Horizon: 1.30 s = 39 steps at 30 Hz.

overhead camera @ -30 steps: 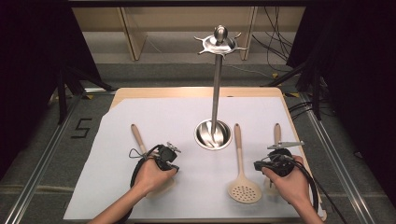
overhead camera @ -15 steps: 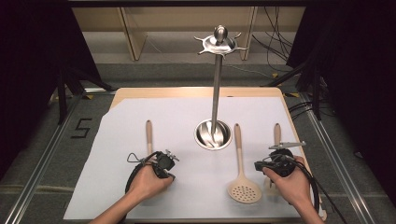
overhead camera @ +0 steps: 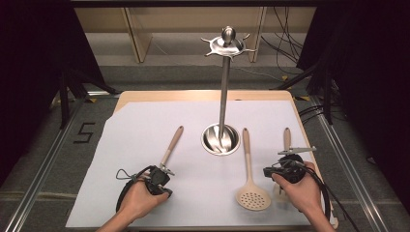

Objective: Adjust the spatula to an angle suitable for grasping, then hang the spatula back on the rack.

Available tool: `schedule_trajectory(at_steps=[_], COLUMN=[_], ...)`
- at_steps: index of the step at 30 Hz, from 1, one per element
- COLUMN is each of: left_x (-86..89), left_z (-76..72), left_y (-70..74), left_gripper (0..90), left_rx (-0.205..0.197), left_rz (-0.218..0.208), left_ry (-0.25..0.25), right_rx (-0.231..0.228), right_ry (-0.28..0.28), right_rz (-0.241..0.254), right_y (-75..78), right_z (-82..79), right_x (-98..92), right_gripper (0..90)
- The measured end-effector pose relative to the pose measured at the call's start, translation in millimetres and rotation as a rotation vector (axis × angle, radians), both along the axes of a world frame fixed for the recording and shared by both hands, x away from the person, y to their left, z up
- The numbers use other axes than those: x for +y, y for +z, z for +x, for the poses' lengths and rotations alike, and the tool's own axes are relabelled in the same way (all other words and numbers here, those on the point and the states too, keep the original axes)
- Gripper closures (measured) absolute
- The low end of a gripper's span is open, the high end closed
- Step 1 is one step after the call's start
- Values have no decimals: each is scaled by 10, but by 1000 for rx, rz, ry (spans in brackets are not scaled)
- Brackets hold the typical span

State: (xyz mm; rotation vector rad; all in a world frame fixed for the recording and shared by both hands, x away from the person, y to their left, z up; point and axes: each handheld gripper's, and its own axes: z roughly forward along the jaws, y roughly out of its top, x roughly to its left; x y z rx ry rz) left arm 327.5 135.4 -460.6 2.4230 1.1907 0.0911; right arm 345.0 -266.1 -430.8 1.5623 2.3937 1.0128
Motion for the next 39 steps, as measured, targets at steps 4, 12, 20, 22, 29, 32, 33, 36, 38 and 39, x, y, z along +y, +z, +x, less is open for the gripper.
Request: schedule_trajectory(at_steps=[4,12,20,22,29,32,33,36,38,39], left_x=[68,209,314,334,378,391,394,412,408,403], left_z=[49,189,331,338,374,388,391,430,495,531], left_y=[136,261,257,253,266,256,255,275,317,336], left_gripper=[760,554,548,548,586,582,582,541,527,515], left_rx=[-74,-278,-284,-268,-240,-217,-208,-161,-171,-159], left_rz=[-66,-129,-131,-130,-172,-197,-203,-162,-124,-103], left_ry=[30,61,130,142,166,175,176,170,193,192], right_rx=[-13,-17,-25,7,-22,-20,-20,14,-37,-32], right_ry=[-4,-10,-12,-30,-25,-23,-23,-60,-32,-34], right_rz=[0,10,12,19,13,14,14,18,14,13], right_y=[4,34,33,48,54,59,59,97,97,104], right_z=[4,-15,7,-8,-11,3,3,-17,5,8], right_x=[-10,-38,-100,-100,-128,-158,-158,-133,-142,-141], right_gripper=[822,792,766,764,759,759,759,757,755,753])
